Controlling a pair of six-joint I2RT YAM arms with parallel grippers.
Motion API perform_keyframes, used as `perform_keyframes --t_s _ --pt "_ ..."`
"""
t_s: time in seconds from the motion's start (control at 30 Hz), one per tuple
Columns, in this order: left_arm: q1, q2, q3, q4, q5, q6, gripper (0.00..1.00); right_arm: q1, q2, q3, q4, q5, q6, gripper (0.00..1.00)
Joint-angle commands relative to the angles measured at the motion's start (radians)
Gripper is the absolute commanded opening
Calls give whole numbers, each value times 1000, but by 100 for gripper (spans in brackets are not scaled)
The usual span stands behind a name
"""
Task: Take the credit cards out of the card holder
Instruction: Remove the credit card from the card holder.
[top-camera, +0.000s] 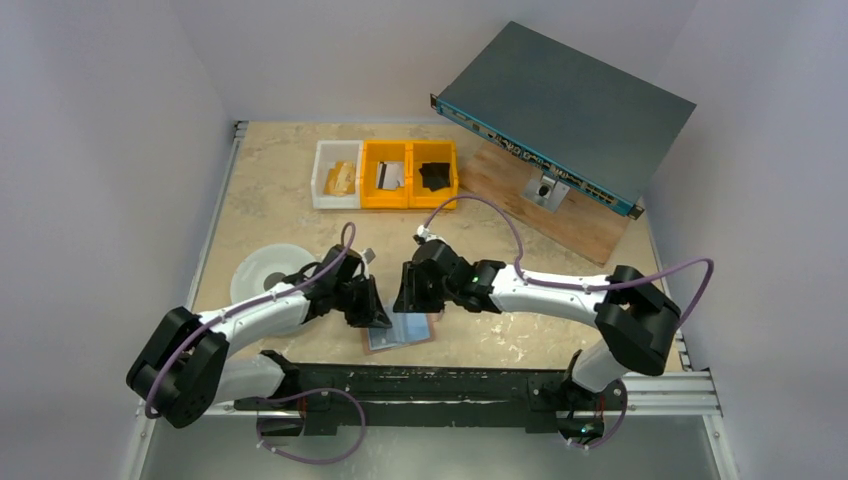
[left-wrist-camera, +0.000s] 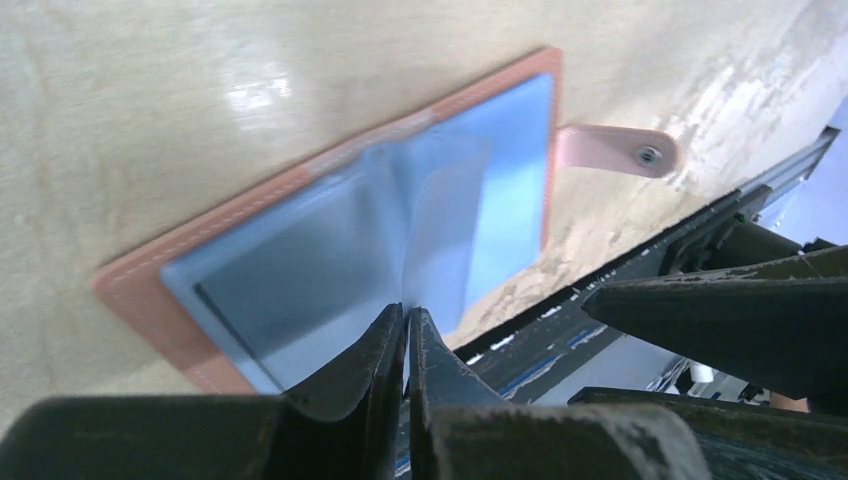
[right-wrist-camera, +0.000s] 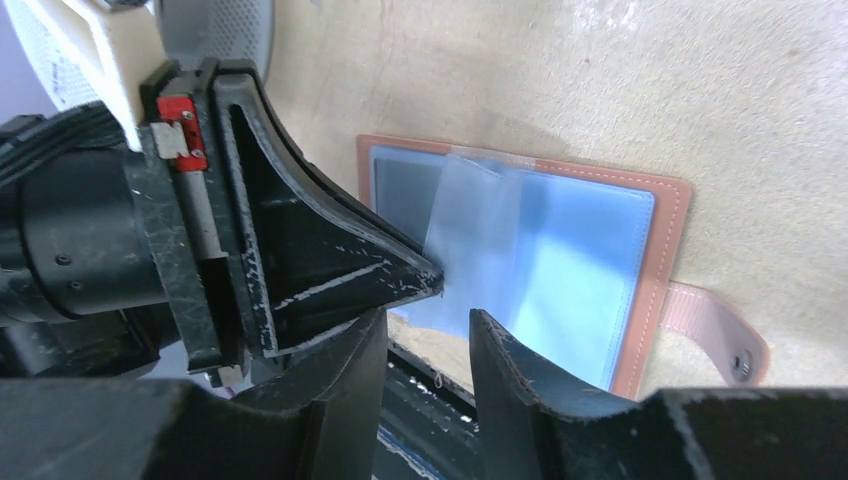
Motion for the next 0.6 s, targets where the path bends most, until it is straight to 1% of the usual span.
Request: perform_keyframes --t_s 0.0,0.13,0.3,0.33,0.43,0.57 --pt "-40 -16 82 -4 2 24 8 -12 -72 44 -87 84 -25 37" --pt "-80 61 123 38 15 8 13 -29 -115 34 -124 122 -30 37" --pt "-112 206 172 127 48 -26 21 -33 -162 12 -163 164 -29 37" --pt "-116 235 180 146 58 -35 24 -33 -173 6 -168 167 -27 37" --pt "-131 295 204 186 76 -50 35 -33 -189 -8 -179 173 -22 37" --pt "-136 313 221 185 70 -56 43 -33 -202 -20 -184 173 -19 37"
